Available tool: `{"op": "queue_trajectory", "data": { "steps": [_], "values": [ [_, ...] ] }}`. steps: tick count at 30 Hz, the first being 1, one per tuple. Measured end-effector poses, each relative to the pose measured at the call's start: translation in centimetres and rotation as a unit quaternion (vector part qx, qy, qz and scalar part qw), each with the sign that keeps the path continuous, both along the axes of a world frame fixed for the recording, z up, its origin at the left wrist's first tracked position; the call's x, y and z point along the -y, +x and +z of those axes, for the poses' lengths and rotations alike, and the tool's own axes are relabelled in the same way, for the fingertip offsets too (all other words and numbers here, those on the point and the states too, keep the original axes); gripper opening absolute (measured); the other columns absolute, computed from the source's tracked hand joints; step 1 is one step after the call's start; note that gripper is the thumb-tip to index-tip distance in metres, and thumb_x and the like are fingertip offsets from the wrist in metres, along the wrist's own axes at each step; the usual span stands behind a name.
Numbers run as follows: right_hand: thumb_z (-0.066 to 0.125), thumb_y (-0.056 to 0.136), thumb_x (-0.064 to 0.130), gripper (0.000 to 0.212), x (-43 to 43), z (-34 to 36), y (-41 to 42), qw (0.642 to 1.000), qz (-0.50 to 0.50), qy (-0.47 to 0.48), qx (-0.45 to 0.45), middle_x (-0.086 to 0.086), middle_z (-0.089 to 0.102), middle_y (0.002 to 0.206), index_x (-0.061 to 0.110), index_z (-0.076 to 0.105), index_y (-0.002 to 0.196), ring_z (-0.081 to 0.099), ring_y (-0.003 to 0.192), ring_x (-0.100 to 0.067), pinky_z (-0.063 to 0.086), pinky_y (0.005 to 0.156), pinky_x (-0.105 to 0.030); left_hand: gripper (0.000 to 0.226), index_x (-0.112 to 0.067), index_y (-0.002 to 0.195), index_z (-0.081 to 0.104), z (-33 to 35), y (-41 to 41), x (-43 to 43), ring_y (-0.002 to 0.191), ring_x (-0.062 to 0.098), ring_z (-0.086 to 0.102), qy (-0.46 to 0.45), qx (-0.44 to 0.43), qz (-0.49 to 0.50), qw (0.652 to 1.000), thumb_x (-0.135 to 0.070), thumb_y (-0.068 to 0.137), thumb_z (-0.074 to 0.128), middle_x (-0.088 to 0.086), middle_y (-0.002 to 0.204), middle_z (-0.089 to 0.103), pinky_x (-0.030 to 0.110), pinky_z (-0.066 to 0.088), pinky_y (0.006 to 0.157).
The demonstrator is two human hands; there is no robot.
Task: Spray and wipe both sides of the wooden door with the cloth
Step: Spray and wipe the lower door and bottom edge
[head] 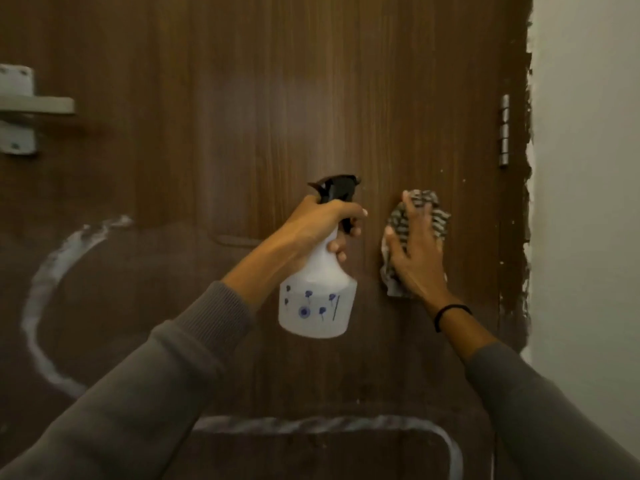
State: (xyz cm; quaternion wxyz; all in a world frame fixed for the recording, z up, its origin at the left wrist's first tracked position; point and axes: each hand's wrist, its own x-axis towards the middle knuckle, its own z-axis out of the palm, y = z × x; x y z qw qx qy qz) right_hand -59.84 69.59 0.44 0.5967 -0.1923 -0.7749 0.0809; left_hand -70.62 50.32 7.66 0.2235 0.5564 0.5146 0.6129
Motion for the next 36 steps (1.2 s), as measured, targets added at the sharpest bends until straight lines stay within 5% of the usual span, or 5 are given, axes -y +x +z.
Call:
{"op": "queue_trajectory", "data": {
  "steps": [5, 12, 17, 21, 36],
  "values": [
    [0.043, 0.107, 0.018, 0.066, 4.2, -1.0, -3.8, 0.993, 0.054, 0.043, 0.101, 0.015, -0.003, 0.169, 0.048, 0.013, 0.158, -0.013, 0.155, -0.016, 0.005, 0.118, -0.068, 0.022, 0.003, 0.101, 0.065, -5.5, -2.0, 5.9, 0.038, 0.013, 0.040, -0.007, 0.013, 0.086, 0.996, -0.017, 0.094, 0.070, 0.013, 0.081, 0.067, 0.030, 0.049, 0.045],
    [0.042, 0.109, 0.027, 0.061, 7.4, -1.5, -4.9, 0.986, 0.164, -0.022, 0.008, 0.019, 0.009, 0.163, 0.058, 0.010, 0.151, 0.004, 0.156, -0.015, 0.014, 0.125, -0.057, 0.027, -0.006, 0.115, 0.064, -10.3, -5.2, 8.6, 0.037, 0.012, 0.044, -0.004, 0.100, 0.174, 0.980, -0.018, 0.092, 0.073, 0.011, 0.077, 0.067, 0.029, 0.047, 0.044],
    [0.030, 0.109, 0.041, 0.056, 7.3, -1.9, -7.3, 0.997, 0.079, -0.016, -0.006, 0.025, -0.002, 0.163, 0.062, 0.001, 0.152, -0.013, 0.150, 0.000, -0.002, 0.123, -0.058, 0.049, 0.003, 0.127, 0.050, -10.8, -8.0, 8.0, 0.033, 0.010, 0.041, -0.016, 0.150, 0.257, 0.955, -0.013, 0.089, 0.076, 0.002, 0.052, 0.055, 0.026, 0.044, 0.040],
    [0.023, 0.103, 0.051, 0.057, 8.4, -1.8, -10.5, 0.998, 0.035, -0.016, -0.058, 0.031, -0.009, 0.161, 0.056, 0.000, 0.155, -0.016, 0.150, 0.001, -0.005, 0.122, -0.059, 0.024, -0.003, 0.103, 0.054, -10.5, -10.0, 10.1, 0.034, 0.012, 0.037, -0.018, 0.153, 0.249, 0.956, -0.008, 0.089, 0.073, 0.003, 0.054, 0.054, 0.028, 0.044, 0.041],
    [0.033, 0.107, 0.041, 0.060, 14.8, -0.5, -20.8, 0.906, -0.070, 0.393, 0.138, 0.002, 0.010, 0.170, 0.032, 0.011, 0.162, 0.008, 0.156, -0.013, 0.012, 0.125, -0.048, 0.015, -0.003, 0.082, 0.060, -10.6, -15.6, 16.8, 0.033, 0.014, 0.038, 0.000, 0.102, 0.311, 0.945, -0.009, 0.090, 0.072, 0.002, 0.052, 0.056, 0.029, 0.045, 0.042]
  ]
}}
